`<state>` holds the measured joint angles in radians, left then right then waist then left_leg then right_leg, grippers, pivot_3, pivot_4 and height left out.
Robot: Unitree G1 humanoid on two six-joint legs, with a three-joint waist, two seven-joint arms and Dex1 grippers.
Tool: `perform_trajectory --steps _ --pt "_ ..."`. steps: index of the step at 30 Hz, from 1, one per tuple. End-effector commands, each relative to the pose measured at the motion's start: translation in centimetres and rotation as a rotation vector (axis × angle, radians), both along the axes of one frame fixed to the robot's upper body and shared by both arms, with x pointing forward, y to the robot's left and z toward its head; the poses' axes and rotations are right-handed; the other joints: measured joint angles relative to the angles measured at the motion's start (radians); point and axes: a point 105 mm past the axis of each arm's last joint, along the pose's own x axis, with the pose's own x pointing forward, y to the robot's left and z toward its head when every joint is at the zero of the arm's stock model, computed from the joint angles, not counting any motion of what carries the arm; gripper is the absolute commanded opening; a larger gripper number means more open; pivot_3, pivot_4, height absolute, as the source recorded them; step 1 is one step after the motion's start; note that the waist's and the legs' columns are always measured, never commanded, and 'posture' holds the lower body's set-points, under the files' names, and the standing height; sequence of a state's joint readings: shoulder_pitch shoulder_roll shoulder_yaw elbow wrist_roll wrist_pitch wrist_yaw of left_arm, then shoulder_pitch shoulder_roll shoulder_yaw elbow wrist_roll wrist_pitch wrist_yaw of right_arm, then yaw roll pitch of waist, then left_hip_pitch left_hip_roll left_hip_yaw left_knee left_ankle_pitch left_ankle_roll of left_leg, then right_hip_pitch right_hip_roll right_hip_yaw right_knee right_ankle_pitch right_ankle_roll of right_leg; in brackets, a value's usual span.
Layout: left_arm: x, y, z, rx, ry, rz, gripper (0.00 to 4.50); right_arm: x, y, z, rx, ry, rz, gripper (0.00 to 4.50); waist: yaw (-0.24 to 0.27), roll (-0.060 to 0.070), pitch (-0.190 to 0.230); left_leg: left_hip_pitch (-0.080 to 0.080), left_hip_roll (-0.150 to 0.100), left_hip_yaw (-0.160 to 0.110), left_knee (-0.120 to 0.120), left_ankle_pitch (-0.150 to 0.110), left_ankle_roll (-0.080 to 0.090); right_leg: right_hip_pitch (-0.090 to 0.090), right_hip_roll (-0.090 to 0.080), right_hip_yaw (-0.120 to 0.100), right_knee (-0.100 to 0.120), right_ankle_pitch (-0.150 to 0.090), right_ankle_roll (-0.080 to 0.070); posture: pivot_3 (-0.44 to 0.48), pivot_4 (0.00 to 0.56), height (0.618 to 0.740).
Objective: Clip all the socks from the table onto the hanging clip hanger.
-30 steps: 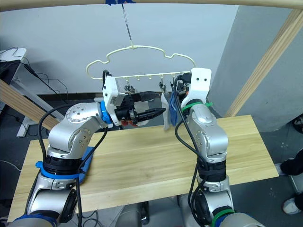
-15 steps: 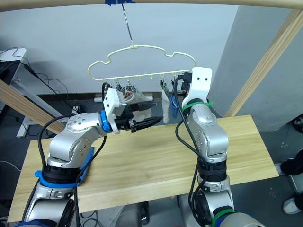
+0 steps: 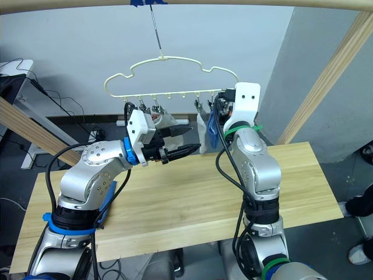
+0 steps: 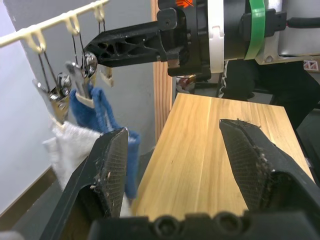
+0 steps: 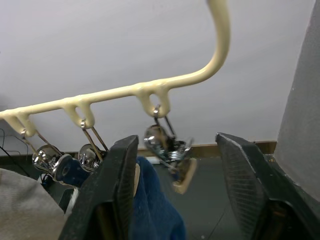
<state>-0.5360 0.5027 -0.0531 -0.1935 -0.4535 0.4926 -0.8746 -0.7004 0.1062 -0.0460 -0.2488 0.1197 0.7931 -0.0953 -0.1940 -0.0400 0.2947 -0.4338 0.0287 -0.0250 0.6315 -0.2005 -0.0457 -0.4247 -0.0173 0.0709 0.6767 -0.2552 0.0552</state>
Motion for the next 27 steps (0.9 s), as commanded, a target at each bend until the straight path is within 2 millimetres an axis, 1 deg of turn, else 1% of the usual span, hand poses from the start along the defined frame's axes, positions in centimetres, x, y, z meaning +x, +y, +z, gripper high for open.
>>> perform_trajectory --steps 1,12,20,27 --pt "-0.2 -0.3 1.3 -0.018 -0.052 -0.013 3.23 -0.3 0.4 1.3 0.000 -0.052 0.014 2.48 0.000 0.000 0.000 0.000 0.000 0.000 0.000 0.000 0.000 0.000 0.000 0.000 0.000 0.000 0.000 -0.238 0.249 0.740" --pt "0.0 -0.2 1.3 -0.017 -0.058 -0.012 3.23 -0.1 0.6 1.7 0.013 -0.060 -0.006 2.48 0.000 0.000 0.000 0.000 0.000 0.000 0.000 0.000 0.000 0.000 0.000 0.000 0.001 0.000 0.000 -0.240 0.245 0.740" --pt "0.2 -0.2 1.4 -0.016 -0.064 -0.014 3.23 -0.6 1.4 1.8 0.006 -0.058 -0.051 2.48 0.000 0.000 0.000 0.000 0.000 0.000 0.000 0.000 0.000 0.000 0.000 0.000 0.001 0.000 0.000 -0.244 0.244 0.740" --pt "0.2 -0.3 1.5 -0.014 -0.071 -0.016 3.23 -0.7 1.6 1.8 0.045 -0.052 -0.086 2.48 0.000 0.000 0.000 0.000 0.000 0.000 0.001 0.000 0.000 0.000 0.000 0.000 0.001 0.000 0.000 -0.242 0.240 0.740"
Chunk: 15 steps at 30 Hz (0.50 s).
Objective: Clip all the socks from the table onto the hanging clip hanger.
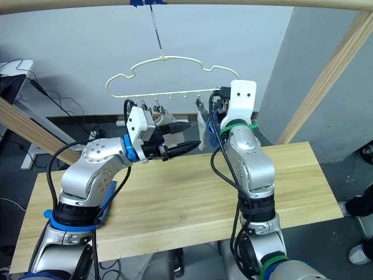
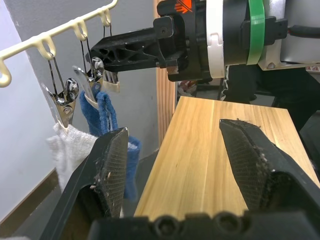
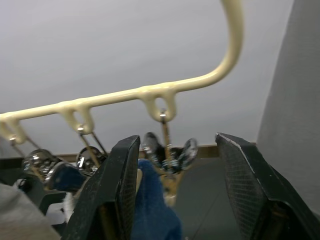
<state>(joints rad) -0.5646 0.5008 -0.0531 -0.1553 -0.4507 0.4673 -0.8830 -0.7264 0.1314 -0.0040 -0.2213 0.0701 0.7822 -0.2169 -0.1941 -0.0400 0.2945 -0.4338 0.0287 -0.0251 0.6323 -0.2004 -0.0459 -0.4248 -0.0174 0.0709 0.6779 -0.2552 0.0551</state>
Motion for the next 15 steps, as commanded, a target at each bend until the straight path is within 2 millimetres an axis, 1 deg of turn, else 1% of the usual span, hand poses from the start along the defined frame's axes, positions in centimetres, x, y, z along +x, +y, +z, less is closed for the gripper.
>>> perform_trajectory --steps 1,15 --pt "-0.27 -0.33 1.06 -0.007 -0.054 -0.015 3.23 -0.92 1.27 1.54 0.075 -0.055 0.016 2.48 0.000 0.000 0.000 0.000 0.000 0.000 0.000 0.000 0.000 0.000 0.000 0.000 0.000 0.000 0.000 -0.242 0.240 0.740" --pt "-0.19 -0.42 1.14 -0.005 -0.059 -0.019 3.23 -1.07 2.26 1.41 0.130 -0.026 0.057 2.48 0.000 0.000 0.000 0.000 0.000 0.000 0.001 0.000 0.000 0.000 0.000 0.000 0.001 0.000 0.000 -0.244 0.237 0.740"
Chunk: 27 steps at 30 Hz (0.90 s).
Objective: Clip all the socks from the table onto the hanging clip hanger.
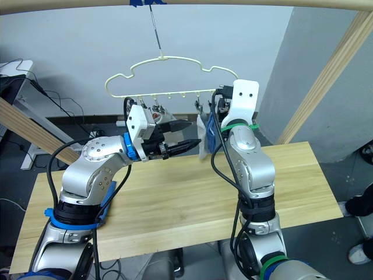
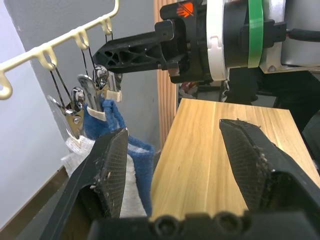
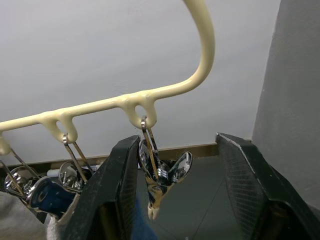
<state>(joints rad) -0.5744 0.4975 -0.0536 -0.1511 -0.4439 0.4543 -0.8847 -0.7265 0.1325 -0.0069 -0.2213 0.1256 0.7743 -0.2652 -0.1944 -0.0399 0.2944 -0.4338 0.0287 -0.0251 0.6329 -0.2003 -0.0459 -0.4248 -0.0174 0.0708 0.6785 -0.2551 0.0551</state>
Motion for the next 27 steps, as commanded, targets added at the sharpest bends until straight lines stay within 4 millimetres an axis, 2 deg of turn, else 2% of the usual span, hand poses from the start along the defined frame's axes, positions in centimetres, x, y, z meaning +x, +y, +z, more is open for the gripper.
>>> perform_trajectory --steps 1,12,15,19,21,27 --pt "-0.25 -0.33 0.80 -0.004 -0.040 -0.017 3.23 -1.02 2.28 1.36 0.087 -0.033 0.064 2.48 0.000 0.000 0.000 0.000 0.000 0.000 0.000 0.000 0.000 0.000 0.000 0.000 0.000 0.000 0.000 -0.245 0.232 0.740" --pt "-0.14 -0.39 0.84 -0.007 -0.043 -0.018 3.23 -0.98 2.41 1.28 0.093 -0.030 0.071 2.48 0.000 0.000 0.000 0.000 0.000 0.000 0.001 0.000 0.000 0.000 0.000 0.000 0.001 0.000 0.000 -0.247 0.227 0.740" --pt "-0.12 -0.41 0.87 -0.007 -0.045 -0.019 3.23 -1.02 2.59 1.27 0.104 -0.026 0.083 1.91 0.000 0.000 0.000 0.000 0.000 0.000 0.001 0.000 0.000 0.000 0.000 0.000 0.001 0.000 0.000 -0.246 0.226 0.740" --pt "-0.10 -0.39 0.86 -0.006 -0.046 -0.017 3.23 -1.03 2.73 1.31 0.116 -0.024 0.094 0.56 0.000 0.000 0.000 0.000 0.000 0.000 0.001 0.000 0.000 0.000 0.000 0.000 0.001 0.000 0.000 -0.246 0.225 0.740" --pt "-0.14 -0.33 0.80 -0.006 -0.046 -0.014 3.23 -1.04 2.76 1.41 0.115 -0.029 0.098 0.05 0.000 0.000 -0.001 0.000 0.000 0.000 0.002 0.000 0.000 0.000 0.000 0.000 0.001 0.000 0.000 -0.246 0.225 0.740" --pt "-0.12 0.41 0.07 -0.002 -0.032 0.045 3.23 -0.94 2.63 1.61 0.110 -0.039 0.103 0.02 0.000 0.000 -0.001 0.000 0.000 0.000 0.003 0.000 0.000 0.000 0.000 0.000 0.002 0.000 0.000 -0.246 0.225 0.740"
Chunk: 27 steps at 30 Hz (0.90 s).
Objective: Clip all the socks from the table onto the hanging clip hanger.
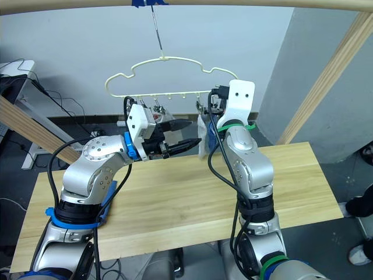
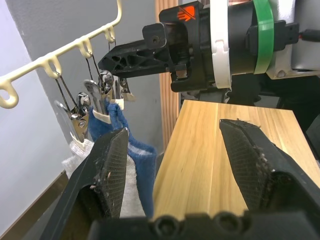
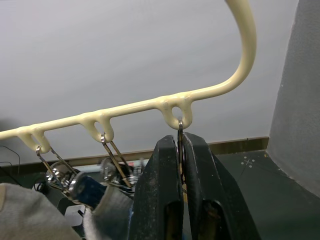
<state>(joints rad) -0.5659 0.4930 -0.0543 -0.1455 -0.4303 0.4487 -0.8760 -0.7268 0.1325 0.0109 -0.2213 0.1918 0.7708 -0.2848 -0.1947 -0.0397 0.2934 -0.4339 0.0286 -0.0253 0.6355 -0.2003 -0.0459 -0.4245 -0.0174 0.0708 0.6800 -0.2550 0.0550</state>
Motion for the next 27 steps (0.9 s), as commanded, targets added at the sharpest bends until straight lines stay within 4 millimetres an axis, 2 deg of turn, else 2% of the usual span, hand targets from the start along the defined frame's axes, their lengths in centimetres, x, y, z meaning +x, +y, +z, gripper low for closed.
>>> perform_trajectory --steps 1,4,5,8,10,11,18,22,25,27 --pt "-0.2 0.6 0.2 -0.003 -0.038 0.053 3.23 -0.7 1.7 1.6 0.077 -0.046 0.059 0.02 0.000 0.000 0.000 0.000 0.000 0.000 0.000 0.000 0.000 0.000 0.000 0.000 0.000 0.000 0.000 -0.246 0.225 0.740" --pt "0.2 1.4 -0.7 -0.001 -0.040 0.143 3.23 -0.6 1.6 1.6 0.071 -0.050 0.070 0.02 0.000 0.000 0.000 0.000 0.000 0.000 0.000 0.000 0.000 0.000 0.000 0.000 0.000 0.000 0.000 -0.240 0.227 0.740" --pt "0.7 2.4 -1.3 -0.017 -0.035 0.233 3.23 -0.5 1.6 1.7 0.065 -0.053 0.079 0.02 0.000 0.000 0.000 0.000 0.000 0.000 0.000 0.000 0.000 0.000 0.000 0.000 0.000 0.000 0.000 -0.240 0.227 0.740" --pt "1.4 6.0 -3.6 -0.061 0.016 0.491 3.79 -0.1 1.4 1.9 0.047 -0.062 0.103 0.00 -0.004 0.000 -0.001 0.000 0.001 0.000 0.000 0.000 0.000 0.000 0.000 0.000 0.000 0.000 0.000 -0.225 0.229 0.740" --pt "0.7 7.6 -5.3 -0.063 0.050 0.592 4.36 0.1 1.5 2.0 0.029 -0.060 0.133 0.00 -0.004 0.000 -0.001 0.000 0.001 0.000 0.000 0.000 0.000 0.000 0.000 0.000 0.001 0.000 0.000 -0.216 0.232 0.740" --pt "0.4 8.3 -6.1 -0.057 0.059 0.628 4.47 0.2 1.6 2.0 0.019 -0.058 0.150 0.00 -0.002 0.000 -0.001 0.000 0.001 -0.001 0.000 0.000 0.000 0.000 0.000 0.000 0.001 0.000 0.000 -0.216 0.232 0.740" --pt "-1.0 11.5 -9.0 -0.072 0.140 0.797 4.47 0.5 1.5 1.8 -0.035 -0.057 0.198 0.00 0.006 0.000 -0.001 0.000 0.001 0.000 0.003 0.000 0.000 0.001 -0.002 0.000 0.001 0.000 0.000 -0.208 0.234 0.740" --pt "-1.2 15.4 -10.8 -0.084 0.183 1.004 4.47 0.5 1.3 1.9 -0.054 -0.064 0.206 0.00 0.002 0.000 -0.001 0.000 0.001 0.000 0.004 0.000 0.000 0.001 -0.001 0.000 0.001 0.000 0.000 -0.214 0.236 0.740" --pt "-1.5 17.3 -11.8 -0.089 0.208 1.092 4.47 0.5 1.2 2.0 -0.061 -0.067 0.208 0.00 -0.001 0.000 -0.001 0.000 0.001 0.000 0.004 0.000 0.000 0.001 0.000 0.000 0.001 0.000 0.000 -0.217 0.236 0.740" --pt "-1.8 19.3 -12.7 -0.089 0.229 1.190 4.47 0.5 1.2 1.9 -0.066 -0.067 0.209 0.00 -0.001 0.000 -0.001 0.000 0.001 0.000 0.004 0.000 0.000 0.001 0.001 0.000 0.001 0.001 0.000 -0.219 0.235 0.740"
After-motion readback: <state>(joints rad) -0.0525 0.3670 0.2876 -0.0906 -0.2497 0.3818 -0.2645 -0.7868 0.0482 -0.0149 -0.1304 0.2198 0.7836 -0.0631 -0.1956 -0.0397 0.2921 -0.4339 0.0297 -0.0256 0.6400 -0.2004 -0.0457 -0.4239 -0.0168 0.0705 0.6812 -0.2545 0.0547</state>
